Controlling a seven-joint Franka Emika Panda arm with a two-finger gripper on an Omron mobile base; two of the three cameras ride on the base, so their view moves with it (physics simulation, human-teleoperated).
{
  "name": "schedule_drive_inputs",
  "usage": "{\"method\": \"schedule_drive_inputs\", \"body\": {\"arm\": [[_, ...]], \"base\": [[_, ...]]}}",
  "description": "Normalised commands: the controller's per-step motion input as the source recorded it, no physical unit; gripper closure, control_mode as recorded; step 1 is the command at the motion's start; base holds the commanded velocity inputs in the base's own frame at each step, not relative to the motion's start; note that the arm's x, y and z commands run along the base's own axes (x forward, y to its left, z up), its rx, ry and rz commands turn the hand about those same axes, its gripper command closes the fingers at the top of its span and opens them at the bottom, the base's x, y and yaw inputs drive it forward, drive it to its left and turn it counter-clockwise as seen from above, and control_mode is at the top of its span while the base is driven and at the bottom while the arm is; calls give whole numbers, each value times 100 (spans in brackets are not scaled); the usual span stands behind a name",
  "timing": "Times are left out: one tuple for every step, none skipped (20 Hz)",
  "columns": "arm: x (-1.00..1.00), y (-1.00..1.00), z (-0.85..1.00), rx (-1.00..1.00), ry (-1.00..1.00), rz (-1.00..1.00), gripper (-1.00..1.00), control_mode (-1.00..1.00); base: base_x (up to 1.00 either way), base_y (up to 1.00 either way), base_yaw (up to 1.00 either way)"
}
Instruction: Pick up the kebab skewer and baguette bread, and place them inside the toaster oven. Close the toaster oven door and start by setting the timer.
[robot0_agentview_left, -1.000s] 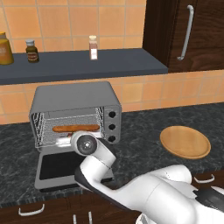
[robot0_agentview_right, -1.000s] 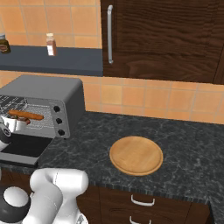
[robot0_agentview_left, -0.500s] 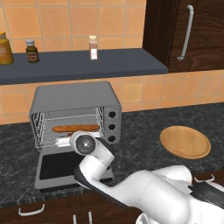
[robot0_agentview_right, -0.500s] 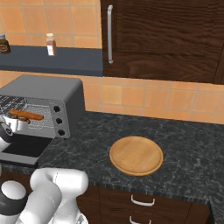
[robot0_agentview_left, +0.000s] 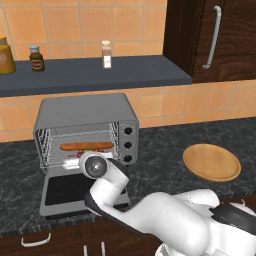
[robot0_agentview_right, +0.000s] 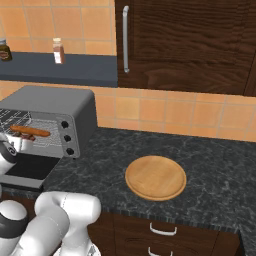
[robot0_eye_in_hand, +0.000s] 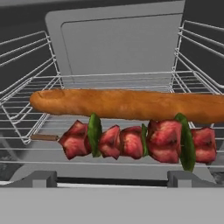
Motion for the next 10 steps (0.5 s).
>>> {"method": "schedule_drive_inputs", "body": {"arm": [[6, 0, -1, 0, 0, 0, -100, -100], [1, 0, -4, 0, 0, 0, -100, -100], [0, 0, -6, 0, 0, 0, -100, -100], [0, 1, -4, 0, 0, 0, -100, -100], [9, 4, -4, 0, 0, 0, -100, -100], [12, 8, -7, -1, 0, 0, -100, -100], [12, 5, -9, -1, 0, 0, -100, -100], [20, 6, -9, -1, 0, 0, -100, -100], [22, 1, -8, 0, 0, 0, -100, -100], [20, 1, -7, 0, 0, 0, -100, -100]], "base": [[0, 0, 0], [0, 0, 0], [0, 0, 0], [0, 0, 0], [0, 0, 0], [0, 0, 0], [0, 0, 0], [0, 0, 0], [0, 0, 0], [0, 0, 0]]}}
